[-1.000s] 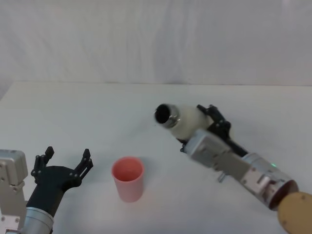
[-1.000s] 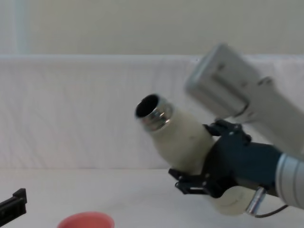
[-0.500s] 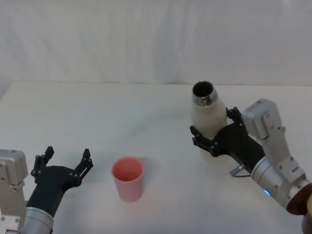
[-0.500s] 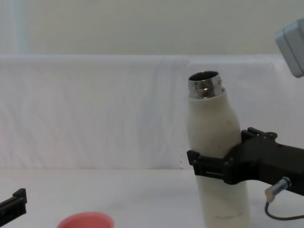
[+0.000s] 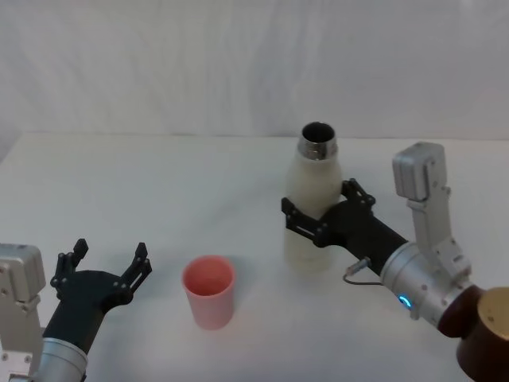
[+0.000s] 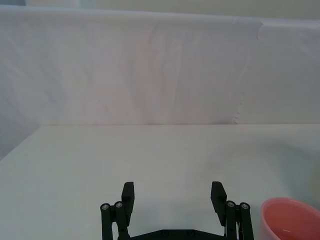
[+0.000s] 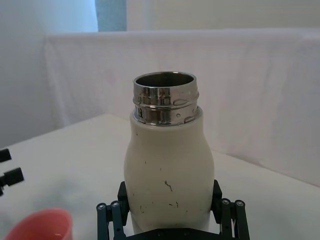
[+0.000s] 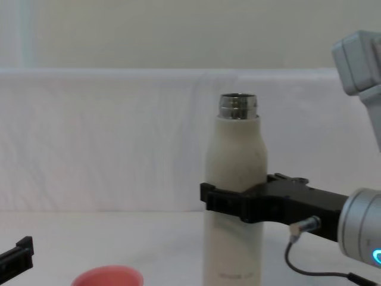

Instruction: Grasp the thermos with one hand and pour water into the cup lid.

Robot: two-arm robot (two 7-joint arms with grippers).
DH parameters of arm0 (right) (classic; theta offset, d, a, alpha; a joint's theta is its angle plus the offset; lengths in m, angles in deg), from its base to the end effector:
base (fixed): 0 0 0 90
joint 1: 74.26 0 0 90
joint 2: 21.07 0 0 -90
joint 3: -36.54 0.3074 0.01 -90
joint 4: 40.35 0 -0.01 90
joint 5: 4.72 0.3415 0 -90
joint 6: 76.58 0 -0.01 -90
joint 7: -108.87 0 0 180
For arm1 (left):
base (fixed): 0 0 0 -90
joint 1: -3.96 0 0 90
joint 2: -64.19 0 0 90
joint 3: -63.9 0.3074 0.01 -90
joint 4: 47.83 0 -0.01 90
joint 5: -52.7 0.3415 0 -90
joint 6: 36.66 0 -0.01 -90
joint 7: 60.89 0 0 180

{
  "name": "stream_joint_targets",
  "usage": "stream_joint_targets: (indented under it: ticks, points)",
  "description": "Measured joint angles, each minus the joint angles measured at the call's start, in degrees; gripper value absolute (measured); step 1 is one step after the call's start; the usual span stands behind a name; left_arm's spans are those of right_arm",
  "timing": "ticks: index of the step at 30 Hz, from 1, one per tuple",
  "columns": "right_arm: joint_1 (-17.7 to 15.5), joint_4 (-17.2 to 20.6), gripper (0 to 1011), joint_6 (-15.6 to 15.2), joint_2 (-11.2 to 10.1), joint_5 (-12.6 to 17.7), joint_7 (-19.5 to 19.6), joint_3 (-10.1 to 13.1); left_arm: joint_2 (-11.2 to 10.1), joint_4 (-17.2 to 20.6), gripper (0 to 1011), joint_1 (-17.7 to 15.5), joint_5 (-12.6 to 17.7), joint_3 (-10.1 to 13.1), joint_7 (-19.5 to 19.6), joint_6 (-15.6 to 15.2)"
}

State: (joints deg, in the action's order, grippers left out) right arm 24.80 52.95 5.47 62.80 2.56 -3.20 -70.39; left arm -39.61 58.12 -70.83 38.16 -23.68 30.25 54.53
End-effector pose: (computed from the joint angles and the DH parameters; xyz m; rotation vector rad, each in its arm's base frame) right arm 0.3900 0.0729 -0.2498 0.0100 -0.0448 -0.8844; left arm 0.2810 0.0382 -0.3017 -0.0381 0.0141 1.4460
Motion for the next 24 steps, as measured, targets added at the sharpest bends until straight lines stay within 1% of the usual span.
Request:
stream_joint_targets:
  ticks: [4, 10, 16, 24]
  points:
    - [1.11, -1.36, 960, -0.36, 0.37, 1.2, -0.27, -0.63, 0.0, 0.0, 1001, 0.0, 0.0, 0.0, 0.0, 0.0]
    - [2.52, -3.19, 960, -0.55, 0.62, 2.21, -0.14, -1.6, 0.0, 0.0, 1001, 0.0, 0.0, 0.0, 0.0, 0.0]
    - [3.67, -4.84, 960, -0.89, 0.56, 2.74, 0.4, -2.68, 0.0, 0.0, 1001, 0.0, 0.0, 0.0, 0.0, 0.0]
    - [4.4, -5.95, 960, -1.36, 0.11, 3.7, 0.93, -3.75, 0.0, 0.0, 1001, 0.0, 0.0, 0.0, 0.0, 0.0]
